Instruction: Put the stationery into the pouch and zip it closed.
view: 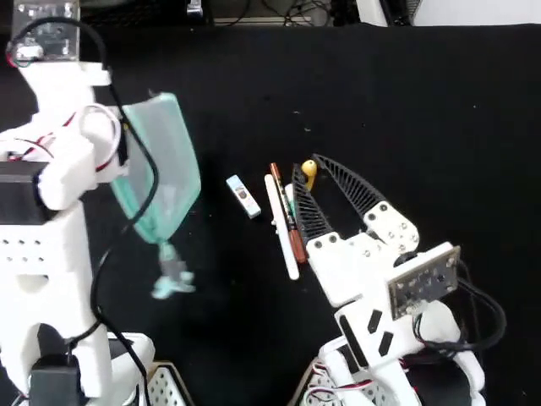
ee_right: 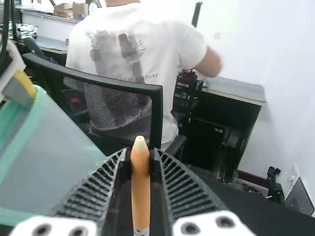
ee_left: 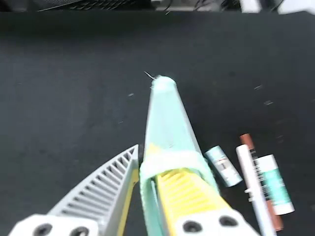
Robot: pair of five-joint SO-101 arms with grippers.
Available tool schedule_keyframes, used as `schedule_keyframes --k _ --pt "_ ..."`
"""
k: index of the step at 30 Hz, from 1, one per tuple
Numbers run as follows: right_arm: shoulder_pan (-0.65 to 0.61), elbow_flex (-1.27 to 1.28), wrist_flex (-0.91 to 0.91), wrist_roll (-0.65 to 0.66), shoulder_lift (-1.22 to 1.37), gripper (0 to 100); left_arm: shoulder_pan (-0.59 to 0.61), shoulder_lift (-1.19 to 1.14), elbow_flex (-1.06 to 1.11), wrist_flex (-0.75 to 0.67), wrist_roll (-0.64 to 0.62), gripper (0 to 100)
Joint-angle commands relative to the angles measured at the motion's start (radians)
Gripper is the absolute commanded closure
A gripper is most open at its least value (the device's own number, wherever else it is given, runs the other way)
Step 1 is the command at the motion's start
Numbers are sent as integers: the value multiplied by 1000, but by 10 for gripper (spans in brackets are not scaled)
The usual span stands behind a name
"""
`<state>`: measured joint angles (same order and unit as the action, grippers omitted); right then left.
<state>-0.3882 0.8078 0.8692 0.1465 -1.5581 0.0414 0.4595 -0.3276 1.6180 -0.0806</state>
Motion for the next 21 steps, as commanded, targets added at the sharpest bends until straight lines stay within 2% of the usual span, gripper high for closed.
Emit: schedule_keyframes --k 1,4,6,12,16,21 --pt "15 -2 2 -8 -53 986 -68 5 -41 -21 -115 943" --pt "15 -2 2 -6 -96 986 -94 5 101 -29 -129 916" --pt "14 -2 3 -6 -108 986 -70 5 199 -32 -118 917" --pt "9 -2 3 -8 -108 986 133 12 302 -25 -25 916" --pt "9 -2 3 -8 -108 986 226 14 318 -23 133 912" --pt "9 -2 3 -8 -108 986 240 17 343 -23 439 912"
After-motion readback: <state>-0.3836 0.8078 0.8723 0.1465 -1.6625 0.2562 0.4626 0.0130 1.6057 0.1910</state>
